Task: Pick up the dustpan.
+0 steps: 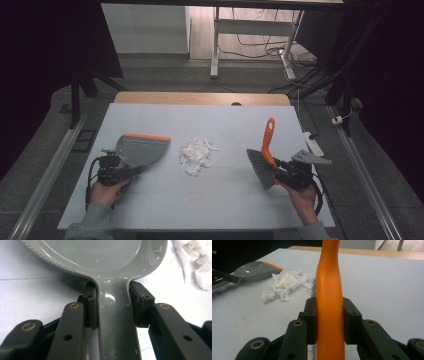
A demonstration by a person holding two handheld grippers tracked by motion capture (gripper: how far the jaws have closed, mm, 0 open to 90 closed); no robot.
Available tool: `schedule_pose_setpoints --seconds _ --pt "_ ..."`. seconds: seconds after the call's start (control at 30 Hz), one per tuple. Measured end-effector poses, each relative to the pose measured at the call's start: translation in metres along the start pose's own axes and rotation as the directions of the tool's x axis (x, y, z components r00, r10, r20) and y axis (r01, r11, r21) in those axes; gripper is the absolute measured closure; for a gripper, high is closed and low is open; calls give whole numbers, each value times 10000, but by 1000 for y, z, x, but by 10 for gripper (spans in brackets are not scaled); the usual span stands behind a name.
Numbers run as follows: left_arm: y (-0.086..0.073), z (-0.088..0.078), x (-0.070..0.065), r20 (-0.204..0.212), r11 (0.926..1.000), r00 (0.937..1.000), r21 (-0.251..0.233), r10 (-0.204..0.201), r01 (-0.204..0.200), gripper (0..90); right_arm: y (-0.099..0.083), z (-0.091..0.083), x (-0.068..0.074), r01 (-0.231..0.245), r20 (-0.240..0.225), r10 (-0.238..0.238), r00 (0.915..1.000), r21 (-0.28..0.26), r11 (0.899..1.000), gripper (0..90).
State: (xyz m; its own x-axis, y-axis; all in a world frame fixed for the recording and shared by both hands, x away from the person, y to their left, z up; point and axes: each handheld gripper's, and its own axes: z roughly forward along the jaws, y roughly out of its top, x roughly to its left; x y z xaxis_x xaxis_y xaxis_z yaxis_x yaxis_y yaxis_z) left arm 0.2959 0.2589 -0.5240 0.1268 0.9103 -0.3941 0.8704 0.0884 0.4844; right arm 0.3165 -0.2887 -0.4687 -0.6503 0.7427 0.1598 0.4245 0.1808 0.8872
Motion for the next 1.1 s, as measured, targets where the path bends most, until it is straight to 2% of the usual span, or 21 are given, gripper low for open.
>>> schedule_pose_setpoints --seconds 0.3,0.5,0.73,1.1 --pt "0 -6 2 -62 9991 9999 -410 89 -91 616 0 -1 0 -1 -12 1 10000 -48 10000 696" --pt "0 -10 3 44 9973 9998 -703 201 -197 617 0 -1 0 4 -15 -4 10000 -69 10000 696" --pt "-1 -18 5 206 9923 9988 -1162 448 -421 617 0 -1 0 -18 -9 17 10000 -73 10000 697" --pt "-1 -26 7 372 9860 9965 -1521 752 -687 617 0 0 0 -11 -22 11 10000 -61 10000 696"
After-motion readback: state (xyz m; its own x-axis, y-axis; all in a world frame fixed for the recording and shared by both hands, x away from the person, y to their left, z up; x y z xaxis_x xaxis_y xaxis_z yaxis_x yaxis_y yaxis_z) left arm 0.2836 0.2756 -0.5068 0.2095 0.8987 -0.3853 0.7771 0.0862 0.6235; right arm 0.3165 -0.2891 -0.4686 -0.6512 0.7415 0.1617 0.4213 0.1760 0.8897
